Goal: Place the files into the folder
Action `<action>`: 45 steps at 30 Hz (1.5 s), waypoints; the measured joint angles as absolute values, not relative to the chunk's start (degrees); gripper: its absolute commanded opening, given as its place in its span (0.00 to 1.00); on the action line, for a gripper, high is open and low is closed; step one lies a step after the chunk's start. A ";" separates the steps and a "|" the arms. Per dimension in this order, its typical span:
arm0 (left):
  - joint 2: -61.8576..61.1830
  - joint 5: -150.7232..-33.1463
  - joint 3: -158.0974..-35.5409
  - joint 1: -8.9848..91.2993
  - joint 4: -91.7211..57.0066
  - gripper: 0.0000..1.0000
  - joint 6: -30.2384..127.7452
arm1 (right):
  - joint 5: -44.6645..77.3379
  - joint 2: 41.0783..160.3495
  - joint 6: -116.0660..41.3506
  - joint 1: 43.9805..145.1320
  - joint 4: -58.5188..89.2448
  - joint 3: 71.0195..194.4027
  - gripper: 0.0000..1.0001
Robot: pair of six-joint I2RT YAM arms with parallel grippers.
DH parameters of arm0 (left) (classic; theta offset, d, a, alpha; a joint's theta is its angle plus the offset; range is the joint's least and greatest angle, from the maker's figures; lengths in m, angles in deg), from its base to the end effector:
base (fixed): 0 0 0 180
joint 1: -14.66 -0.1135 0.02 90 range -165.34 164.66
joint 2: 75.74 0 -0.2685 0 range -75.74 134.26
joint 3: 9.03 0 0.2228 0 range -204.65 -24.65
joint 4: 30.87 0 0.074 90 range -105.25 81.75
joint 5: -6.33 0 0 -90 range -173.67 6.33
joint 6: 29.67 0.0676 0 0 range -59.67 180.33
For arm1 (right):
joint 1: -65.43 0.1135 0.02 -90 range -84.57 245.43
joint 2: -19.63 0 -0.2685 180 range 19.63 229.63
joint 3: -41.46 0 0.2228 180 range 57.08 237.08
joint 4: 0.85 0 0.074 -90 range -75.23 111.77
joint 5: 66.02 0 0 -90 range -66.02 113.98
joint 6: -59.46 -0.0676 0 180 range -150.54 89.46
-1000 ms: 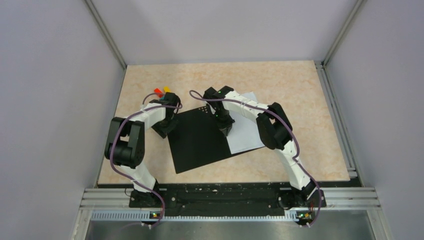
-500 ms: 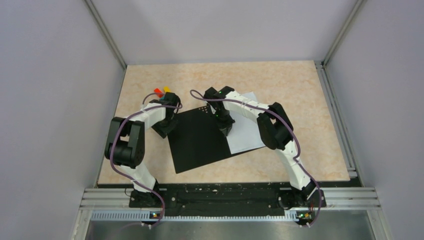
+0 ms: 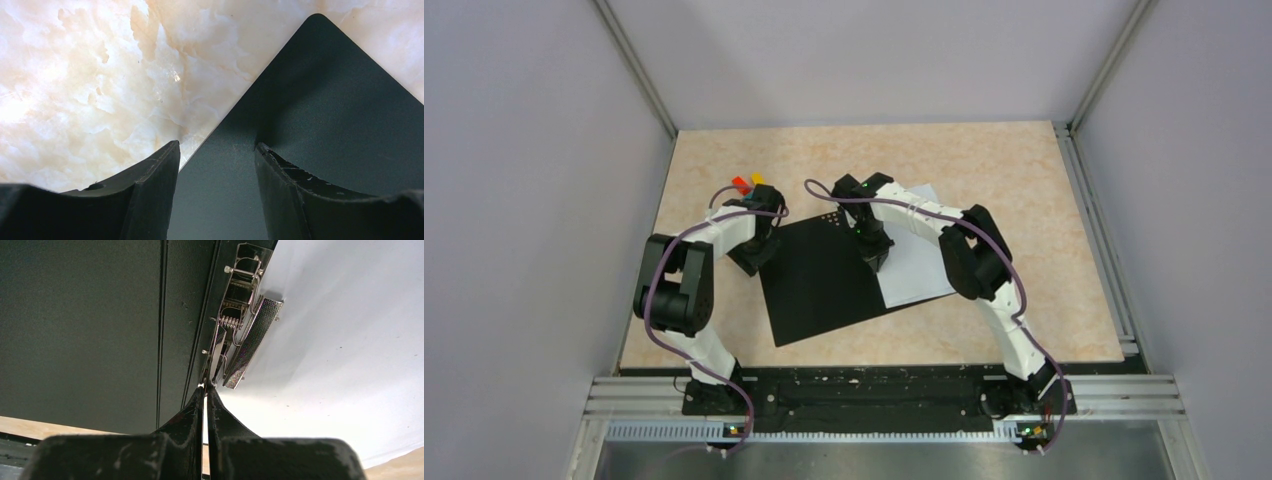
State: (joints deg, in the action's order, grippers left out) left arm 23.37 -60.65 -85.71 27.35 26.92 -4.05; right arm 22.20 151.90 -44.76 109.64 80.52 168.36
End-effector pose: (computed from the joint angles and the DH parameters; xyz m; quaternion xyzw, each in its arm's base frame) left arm 0.2903 -0.0383 0.1594 -0.4409 0.8713 0.1035 0.1892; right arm 0.3071 0.3017 0.1500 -0.2590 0.9653 0.0274 0.0172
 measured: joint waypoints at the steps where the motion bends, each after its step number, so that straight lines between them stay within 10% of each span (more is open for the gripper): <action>1: 23.37 -60.65 -85.71 27.35 26.92 0.63 -4.05 | 22.22 151.79 -44.78 109.64 80.35 168.16 0.00; 45: 23.39 -60.52 -85.71 27.35 26.55 0.63 -4.02 | 20.58 155.97 -46.44 108.80 85.22 173.94 0.00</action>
